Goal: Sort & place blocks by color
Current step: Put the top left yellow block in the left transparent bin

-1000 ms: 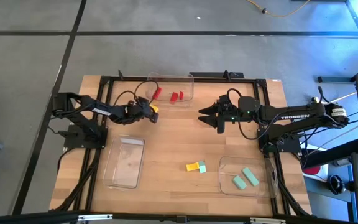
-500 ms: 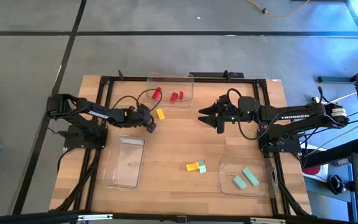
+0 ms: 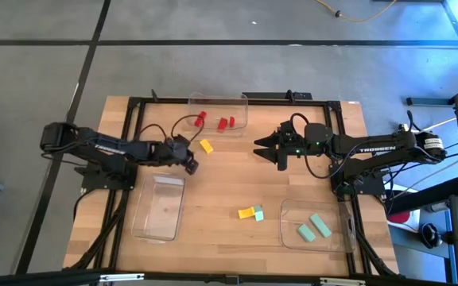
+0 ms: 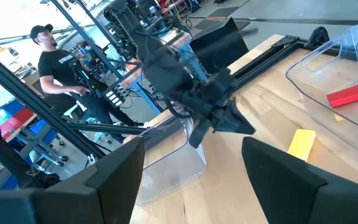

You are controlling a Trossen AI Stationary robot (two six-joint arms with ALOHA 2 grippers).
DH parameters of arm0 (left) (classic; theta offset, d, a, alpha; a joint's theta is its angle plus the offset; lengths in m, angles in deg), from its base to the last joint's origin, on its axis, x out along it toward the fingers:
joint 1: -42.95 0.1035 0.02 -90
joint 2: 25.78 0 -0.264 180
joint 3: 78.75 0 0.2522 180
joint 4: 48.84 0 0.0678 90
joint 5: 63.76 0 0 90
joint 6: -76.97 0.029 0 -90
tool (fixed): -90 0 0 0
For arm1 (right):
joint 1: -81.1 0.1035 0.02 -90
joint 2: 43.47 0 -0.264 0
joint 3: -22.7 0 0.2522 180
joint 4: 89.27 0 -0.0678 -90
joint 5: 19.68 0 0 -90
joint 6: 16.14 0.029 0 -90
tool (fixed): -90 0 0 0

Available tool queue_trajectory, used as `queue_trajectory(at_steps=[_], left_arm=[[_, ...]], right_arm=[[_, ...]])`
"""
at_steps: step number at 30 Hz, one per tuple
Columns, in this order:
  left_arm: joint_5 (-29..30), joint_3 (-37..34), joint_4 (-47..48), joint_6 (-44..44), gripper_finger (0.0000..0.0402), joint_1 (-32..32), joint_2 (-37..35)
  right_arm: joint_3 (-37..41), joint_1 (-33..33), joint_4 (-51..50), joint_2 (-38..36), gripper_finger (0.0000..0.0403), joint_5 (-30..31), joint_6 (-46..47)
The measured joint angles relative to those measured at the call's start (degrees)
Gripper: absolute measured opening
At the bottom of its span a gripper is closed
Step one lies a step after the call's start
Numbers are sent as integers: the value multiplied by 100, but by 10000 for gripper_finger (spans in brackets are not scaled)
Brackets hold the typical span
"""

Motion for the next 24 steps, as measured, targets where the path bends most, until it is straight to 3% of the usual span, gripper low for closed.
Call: queue_trajectory(at_steps=[6,12,18,24], left_arm=[[-634,26,-1324,591,0,559,339],[-1074,678,-1363,891,0,738,1361],[-508,1225,-1254,770,0,711,2129],[-114,1267,-898,749,0,710,2248]], right_arm=[[0,-1,2,0,272,0,6],[0,-1,2,0,272,87,15],[0,-1,9,0,272,104,43],[0,-1,9,0,272,101,55]])
